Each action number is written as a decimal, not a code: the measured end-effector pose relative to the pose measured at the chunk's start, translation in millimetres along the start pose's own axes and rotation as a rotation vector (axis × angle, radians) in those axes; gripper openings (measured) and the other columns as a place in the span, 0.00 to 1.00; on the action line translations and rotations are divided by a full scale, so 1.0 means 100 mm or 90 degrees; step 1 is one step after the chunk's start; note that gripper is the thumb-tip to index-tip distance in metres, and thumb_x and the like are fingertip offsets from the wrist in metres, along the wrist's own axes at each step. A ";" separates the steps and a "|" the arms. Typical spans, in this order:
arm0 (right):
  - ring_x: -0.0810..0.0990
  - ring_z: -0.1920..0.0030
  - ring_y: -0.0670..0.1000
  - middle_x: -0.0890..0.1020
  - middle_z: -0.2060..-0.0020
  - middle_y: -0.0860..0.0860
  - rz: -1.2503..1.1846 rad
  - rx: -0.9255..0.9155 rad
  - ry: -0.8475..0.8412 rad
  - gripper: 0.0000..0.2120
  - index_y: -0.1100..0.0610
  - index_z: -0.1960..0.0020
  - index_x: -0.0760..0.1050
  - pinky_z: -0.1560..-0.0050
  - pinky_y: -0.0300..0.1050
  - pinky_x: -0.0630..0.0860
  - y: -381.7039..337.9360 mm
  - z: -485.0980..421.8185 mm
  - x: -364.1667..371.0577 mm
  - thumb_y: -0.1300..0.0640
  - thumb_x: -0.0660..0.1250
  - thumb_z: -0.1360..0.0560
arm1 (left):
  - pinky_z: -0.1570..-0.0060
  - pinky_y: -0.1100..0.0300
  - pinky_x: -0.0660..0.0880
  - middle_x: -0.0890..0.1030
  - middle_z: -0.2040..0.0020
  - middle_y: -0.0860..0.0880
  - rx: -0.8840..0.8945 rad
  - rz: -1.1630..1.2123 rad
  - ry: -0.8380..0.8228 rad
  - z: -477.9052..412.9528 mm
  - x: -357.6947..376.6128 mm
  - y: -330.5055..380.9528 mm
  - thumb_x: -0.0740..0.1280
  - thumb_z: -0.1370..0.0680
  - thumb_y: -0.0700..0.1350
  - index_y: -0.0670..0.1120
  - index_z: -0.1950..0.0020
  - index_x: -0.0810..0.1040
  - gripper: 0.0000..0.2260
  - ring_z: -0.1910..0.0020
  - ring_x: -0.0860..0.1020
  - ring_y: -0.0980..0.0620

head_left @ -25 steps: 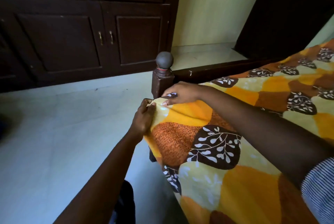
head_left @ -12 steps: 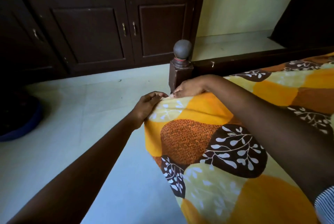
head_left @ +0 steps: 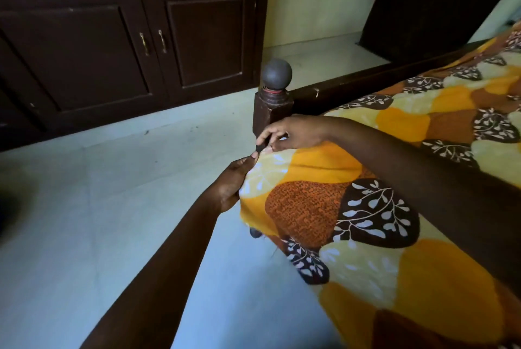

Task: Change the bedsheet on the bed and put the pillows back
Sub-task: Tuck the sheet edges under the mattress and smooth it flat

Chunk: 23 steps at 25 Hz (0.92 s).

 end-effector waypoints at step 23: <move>0.79 0.58 0.49 0.84 0.53 0.55 0.107 0.173 0.048 0.13 0.59 0.49 0.82 0.63 0.38 0.68 0.00 -0.07 0.17 0.51 0.66 0.24 | 0.62 0.70 0.71 0.83 0.52 0.39 0.276 -0.442 0.068 0.00 -0.12 0.03 0.66 0.23 0.41 0.38 0.48 0.82 0.09 0.59 0.79 0.49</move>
Point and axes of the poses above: each hand's wrist, its own z-axis away from the middle knuckle, its own x-axis out of the palm, y = z × x, the point moved 4 cm from there along -z, towards the middle knuckle
